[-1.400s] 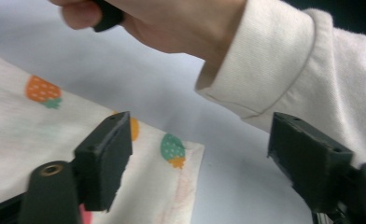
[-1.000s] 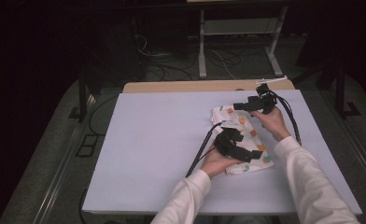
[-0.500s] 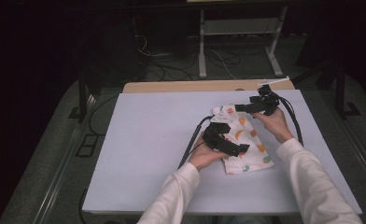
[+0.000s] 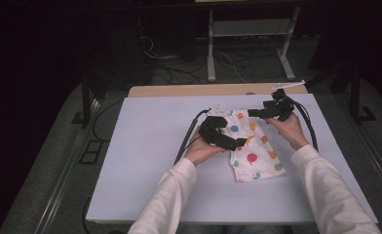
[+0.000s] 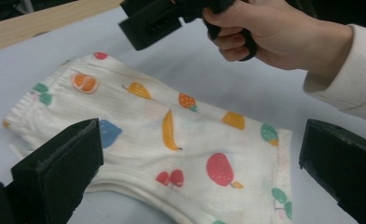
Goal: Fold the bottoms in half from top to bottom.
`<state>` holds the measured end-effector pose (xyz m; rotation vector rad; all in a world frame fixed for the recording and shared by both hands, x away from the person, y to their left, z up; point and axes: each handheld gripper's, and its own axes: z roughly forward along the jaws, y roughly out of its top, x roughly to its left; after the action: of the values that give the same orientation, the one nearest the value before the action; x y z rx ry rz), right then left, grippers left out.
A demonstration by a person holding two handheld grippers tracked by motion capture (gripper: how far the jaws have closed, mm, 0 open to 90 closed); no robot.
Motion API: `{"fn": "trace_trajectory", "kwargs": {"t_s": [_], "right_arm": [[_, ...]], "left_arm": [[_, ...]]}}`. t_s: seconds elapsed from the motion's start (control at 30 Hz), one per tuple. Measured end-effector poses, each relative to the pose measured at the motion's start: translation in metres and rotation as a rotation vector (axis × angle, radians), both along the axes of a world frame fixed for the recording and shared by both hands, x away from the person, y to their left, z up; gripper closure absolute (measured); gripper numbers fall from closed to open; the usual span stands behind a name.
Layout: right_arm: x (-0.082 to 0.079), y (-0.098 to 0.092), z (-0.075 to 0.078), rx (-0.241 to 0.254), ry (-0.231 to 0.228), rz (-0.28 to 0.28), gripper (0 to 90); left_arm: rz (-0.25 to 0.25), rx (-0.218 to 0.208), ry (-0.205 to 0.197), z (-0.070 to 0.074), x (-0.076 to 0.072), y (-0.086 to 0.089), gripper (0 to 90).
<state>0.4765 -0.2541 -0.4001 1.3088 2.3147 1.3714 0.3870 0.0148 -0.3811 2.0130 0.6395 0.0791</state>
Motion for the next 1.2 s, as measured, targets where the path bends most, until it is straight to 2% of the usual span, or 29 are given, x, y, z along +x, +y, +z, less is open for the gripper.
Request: {"fn": "trace_trajectory", "kwargs": {"t_s": [0.4, 0.63, 1.03, 1.2], "right_arm": [[0.005, 0.000, -0.001, 0.001, 0.017, 0.003, 0.0], [0.008, -0.004, 0.005, -0.001, 0.020, -0.005, 0.0], [0.015, -0.008, 0.003, 0.009, 0.042, -0.035, 0.0], [0.017, -0.009, 0.001, 0.024, 0.047, -0.051, 0.0]], "left_arm": [[0.005, 0.036, -0.006, 0.015, 0.023, 0.012, 0.0], [0.015, 0.034, 0.002, 0.020, 0.035, 0.014, 0.0], [0.058, 0.036, 0.049, 0.002, 0.053, 0.011, 0.0], [0.097, -0.005, 0.079, -0.007, 0.064, 0.016, 0.0]]}}
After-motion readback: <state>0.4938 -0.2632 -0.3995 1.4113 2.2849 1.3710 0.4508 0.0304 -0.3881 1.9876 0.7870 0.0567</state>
